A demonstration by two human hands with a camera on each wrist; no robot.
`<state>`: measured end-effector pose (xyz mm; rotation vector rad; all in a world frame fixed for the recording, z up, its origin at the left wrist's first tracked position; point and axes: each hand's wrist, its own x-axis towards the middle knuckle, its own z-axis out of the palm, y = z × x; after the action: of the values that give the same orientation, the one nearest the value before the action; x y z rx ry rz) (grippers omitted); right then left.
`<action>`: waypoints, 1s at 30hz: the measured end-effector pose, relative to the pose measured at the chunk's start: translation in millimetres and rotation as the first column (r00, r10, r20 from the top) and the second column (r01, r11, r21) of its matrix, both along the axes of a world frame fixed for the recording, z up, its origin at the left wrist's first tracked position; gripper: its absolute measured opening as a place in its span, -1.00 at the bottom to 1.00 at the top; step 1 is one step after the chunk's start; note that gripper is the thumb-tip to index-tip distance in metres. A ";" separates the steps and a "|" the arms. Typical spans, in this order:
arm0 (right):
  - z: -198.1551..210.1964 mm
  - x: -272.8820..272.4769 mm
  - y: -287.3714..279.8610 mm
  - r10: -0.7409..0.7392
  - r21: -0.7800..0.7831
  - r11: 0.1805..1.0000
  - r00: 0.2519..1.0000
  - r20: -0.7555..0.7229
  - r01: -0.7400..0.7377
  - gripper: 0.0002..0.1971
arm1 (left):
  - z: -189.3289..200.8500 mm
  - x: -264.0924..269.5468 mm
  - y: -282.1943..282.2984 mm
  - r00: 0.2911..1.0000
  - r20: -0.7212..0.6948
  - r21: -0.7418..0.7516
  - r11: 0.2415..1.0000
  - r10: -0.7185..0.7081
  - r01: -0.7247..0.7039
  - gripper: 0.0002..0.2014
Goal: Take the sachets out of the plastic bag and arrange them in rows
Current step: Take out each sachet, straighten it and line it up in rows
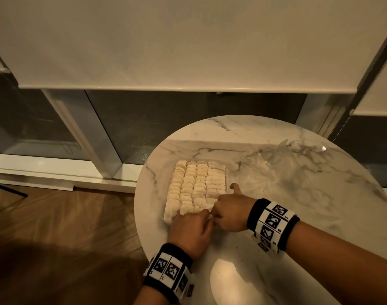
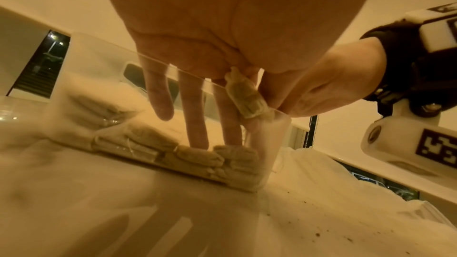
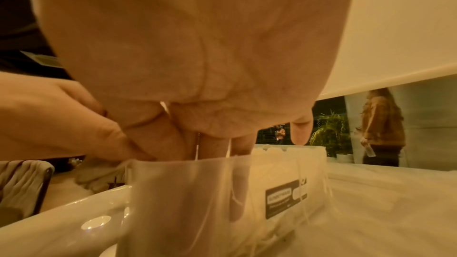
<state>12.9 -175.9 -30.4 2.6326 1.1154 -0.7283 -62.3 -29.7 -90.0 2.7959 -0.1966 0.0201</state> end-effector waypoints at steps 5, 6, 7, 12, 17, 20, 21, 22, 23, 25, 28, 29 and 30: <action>0.2 4.9 -6.1 -0.087 0.163 0.982 0.995 -0.047 0.094 -0.75 | 0.5 -0.5 3.7 0.999 0.049 -0.279 0.960 -0.021 0.034 -0.69; 1.0 6.4 -9.1 -0.113 0.243 0.962 0.992 -0.047 0.121 -0.81 | 0.6 -0.6 5.5 0.996 0.090 -0.367 0.930 0.008 0.026 -0.71; 1.4 7.6 -12.6 -0.140 0.334 0.930 0.988 -0.057 0.151 -0.88 | 0.8 -0.7 7.9 0.989 0.131 -0.445 0.896 0.062 0.003 -0.75; -7.9 0.9 -16.4 -0.203 0.665 0.641 0.920 -0.335 0.383 -0.65 | 12.4 -6.1 16.7 0.961 0.037 -0.753 0.640 0.273 -0.153 -0.80; -28.6 -9.8 -1.5 -0.180 0.783 0.445 0.899 -0.398 0.435 -0.80 | 15.9 -6.8 20.0 0.933 -0.097 -0.838 0.477 0.346 -0.264 -0.86; -32.4 -12.8 5.2 -0.165 0.804 0.323 0.866 -0.472 0.500 -0.92 | 13.8 -6.5 21.4 0.914 -0.100 -0.828 0.477 0.393 -0.296 -0.80; -32.7 -12.7 6.8 -0.173 0.805 0.297 0.858 -0.483 0.514 -0.93 | 15.1 -7.0 21.5 0.905 -0.089 -0.816 0.491 0.417 -0.306 -0.84; -33.6 -11.3 8.7 -0.203 0.807 0.285 0.855 -0.477 0.517 -0.93 | 16.6 -8.1 22.7 0.894 -0.061 -0.802 0.511 0.445 -0.309 -0.88; -34.1 -9.4 10.1 -0.246 0.806 0.282 0.851 -0.464 0.521 -0.92 | 18.4 -9.9 24.3 0.883 -0.014 -0.777 0.550 0.470 -0.305 -0.90; -34.7 -3.7 13.9 -0.348 0.781 0.305 0.827 -0.442 0.545 -0.93 | 17.7 -13.1 32.9 0.877 0.169 -0.564 0.774 0.449 -0.288 -0.88; -34.3 4.3 25.1 -0.420 0.692 0.385 0.784 -0.457 0.611 -0.93 | 17.0 -17.0 39.4 0.938 0.190 0.015 0.954 0.291 -0.299 -0.71; -35.9 6.6 30.3 -0.425 0.652 0.420 0.772 -0.473 0.631 -0.92 | 16.9 -17.3 39.2 0.946 0.142 0.069 0.950 0.292 -0.304 -0.68; -36.8 7.9 35.9 -0.433 0.615 0.449 0.760 -0.485 0.648 -0.90 | 16.2 -17.7 38.6 0.948 0.109 0.070 0.949 0.298 -0.307 -0.67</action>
<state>20.9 -140.0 -67.2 3.8531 0.6402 -0.8646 -80.0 8.9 -73.9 2.8852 0.2165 0.2275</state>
